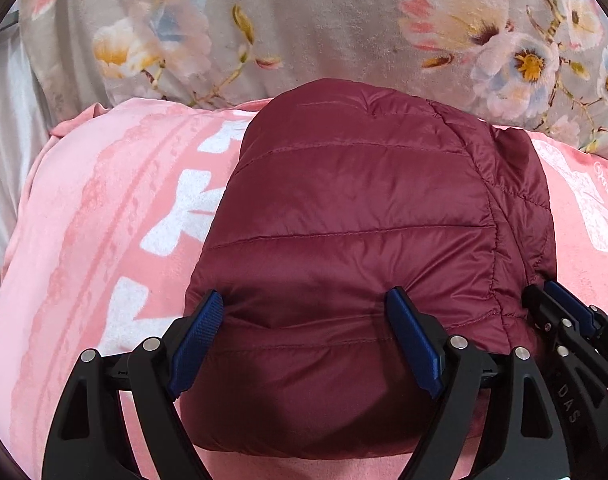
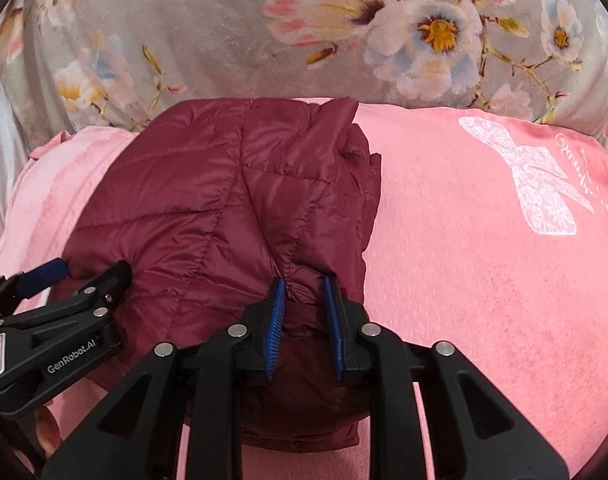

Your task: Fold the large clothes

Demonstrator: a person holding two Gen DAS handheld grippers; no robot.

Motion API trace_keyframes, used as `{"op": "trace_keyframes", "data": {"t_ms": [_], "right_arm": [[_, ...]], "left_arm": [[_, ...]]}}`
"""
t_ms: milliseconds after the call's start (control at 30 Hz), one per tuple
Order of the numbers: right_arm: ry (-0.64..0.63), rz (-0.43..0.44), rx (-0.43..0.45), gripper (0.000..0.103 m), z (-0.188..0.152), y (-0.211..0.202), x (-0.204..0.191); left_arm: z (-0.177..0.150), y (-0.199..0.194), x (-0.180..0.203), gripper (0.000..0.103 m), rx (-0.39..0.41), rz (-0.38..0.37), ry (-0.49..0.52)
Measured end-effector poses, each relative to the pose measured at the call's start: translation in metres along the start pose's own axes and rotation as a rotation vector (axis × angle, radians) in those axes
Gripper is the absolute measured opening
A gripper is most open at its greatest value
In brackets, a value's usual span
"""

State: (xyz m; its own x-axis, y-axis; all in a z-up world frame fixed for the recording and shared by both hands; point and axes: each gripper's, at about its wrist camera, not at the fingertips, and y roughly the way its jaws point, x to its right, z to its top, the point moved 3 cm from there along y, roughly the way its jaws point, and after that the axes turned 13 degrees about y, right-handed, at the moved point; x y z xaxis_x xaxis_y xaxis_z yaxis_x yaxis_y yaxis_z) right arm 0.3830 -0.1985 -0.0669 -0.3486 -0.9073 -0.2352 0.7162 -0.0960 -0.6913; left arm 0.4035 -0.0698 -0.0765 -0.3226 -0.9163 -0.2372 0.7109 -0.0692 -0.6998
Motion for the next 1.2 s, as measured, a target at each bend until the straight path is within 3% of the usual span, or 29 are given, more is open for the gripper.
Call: {"op": "trace_keyframes", "data": {"t_ms": [300, 1200], "right_arm": [[-0.028, -0.03, -0.004, 0.019, -0.005, 0.009, -0.001], [-0.03, -0.036, -0.029, 0.019, -0.005, 0.015, -0.001]], "left_arm": [[-0.008, 0.008, 0.008, 0.083, 0.043, 0.043, 0.031], [-0.008, 0.012, 0.013, 0.084, 0.038, 0.062, 0.042]]}}
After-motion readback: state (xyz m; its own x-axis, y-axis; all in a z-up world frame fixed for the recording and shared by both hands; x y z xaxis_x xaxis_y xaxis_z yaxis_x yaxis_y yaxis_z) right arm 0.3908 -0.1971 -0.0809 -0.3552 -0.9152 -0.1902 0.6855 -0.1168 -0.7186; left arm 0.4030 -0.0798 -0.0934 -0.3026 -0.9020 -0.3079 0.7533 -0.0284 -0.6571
